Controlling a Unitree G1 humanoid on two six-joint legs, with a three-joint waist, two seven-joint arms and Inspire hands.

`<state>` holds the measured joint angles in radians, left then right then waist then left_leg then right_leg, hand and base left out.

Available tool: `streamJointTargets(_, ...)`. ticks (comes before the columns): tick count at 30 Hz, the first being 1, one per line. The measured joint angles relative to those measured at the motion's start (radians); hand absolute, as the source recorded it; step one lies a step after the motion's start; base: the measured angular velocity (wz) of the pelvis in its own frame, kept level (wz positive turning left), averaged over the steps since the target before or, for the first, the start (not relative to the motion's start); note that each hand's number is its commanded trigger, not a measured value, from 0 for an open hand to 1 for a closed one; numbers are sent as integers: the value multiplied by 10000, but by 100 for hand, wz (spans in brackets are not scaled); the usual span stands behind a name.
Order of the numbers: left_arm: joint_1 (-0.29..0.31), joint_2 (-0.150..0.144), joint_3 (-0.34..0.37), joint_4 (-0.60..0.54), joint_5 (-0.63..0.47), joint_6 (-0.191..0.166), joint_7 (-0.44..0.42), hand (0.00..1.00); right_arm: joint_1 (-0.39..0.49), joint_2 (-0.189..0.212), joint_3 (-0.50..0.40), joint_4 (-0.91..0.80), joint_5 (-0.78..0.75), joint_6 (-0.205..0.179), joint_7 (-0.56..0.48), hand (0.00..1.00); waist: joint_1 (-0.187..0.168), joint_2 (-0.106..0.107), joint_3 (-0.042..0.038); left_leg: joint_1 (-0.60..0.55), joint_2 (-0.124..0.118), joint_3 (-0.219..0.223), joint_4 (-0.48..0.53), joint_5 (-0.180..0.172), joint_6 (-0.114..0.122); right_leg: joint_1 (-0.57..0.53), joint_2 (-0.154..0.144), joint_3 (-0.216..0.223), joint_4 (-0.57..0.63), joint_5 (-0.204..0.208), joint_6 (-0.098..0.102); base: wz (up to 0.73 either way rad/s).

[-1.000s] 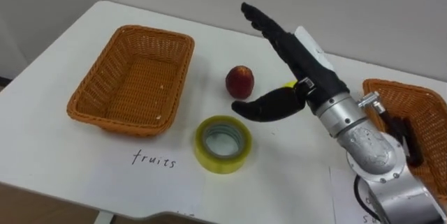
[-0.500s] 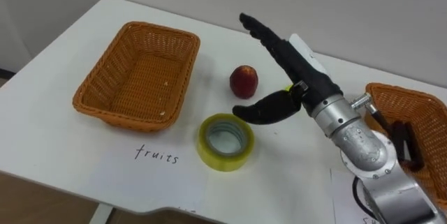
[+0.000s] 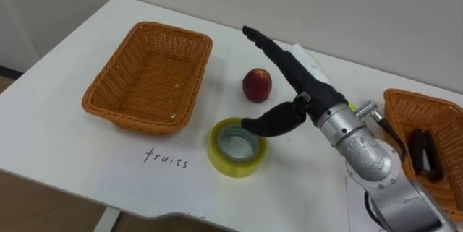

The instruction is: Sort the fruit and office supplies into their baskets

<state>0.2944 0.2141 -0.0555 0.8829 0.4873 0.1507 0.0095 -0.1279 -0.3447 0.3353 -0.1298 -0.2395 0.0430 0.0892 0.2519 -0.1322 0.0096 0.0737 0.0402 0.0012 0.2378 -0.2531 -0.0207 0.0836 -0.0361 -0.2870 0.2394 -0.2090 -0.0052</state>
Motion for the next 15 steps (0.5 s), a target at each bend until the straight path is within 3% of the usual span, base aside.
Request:
streamJointTargets(10,75,-12,3,-163,116,81,73,0,7,17,169,523,-860,109,12,0,34,42,0,-126,-2,-136,9,18,-27,-43,5,-177,-35,0,0,4)
streamJointTargets(15,133,-9,0,-449,289,167,73,0,7,284,402,888,-1240,256,46,0,31,83,-10,-135,-2,-133,33,23,-29,-90,4,-174,-28,0,0,0)
